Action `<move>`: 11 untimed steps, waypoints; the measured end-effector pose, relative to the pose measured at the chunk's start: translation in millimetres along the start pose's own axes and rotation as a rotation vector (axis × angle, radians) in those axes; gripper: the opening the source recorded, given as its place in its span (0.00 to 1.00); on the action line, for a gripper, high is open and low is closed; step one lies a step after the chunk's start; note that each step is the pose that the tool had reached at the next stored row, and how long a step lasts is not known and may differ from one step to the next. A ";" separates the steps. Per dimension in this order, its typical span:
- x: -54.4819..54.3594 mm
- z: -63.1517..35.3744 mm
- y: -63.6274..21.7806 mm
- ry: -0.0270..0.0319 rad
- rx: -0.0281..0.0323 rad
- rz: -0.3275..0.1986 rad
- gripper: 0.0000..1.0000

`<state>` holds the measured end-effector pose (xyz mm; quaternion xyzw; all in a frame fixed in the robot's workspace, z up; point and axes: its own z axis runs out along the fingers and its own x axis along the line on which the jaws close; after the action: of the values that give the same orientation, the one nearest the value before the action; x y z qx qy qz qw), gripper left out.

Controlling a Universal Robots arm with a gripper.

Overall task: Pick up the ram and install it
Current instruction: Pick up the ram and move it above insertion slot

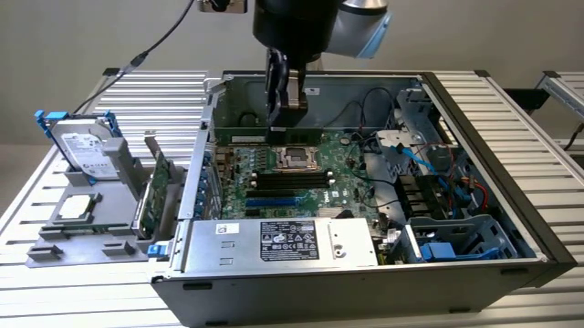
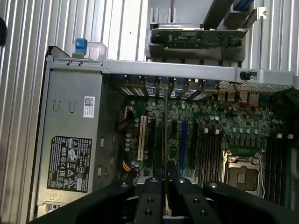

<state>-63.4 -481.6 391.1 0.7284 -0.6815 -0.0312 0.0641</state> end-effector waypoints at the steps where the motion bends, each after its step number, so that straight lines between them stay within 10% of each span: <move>1: -3.1 1.1 -1.3 -0.0009 0.0000 0.000 0.14; 11: -31.0 12.3 -19.9 -0.0043 0.0002 -0.001 0.14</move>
<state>-47.5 -450.1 375.0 0.7285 -0.6814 -0.0326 0.0625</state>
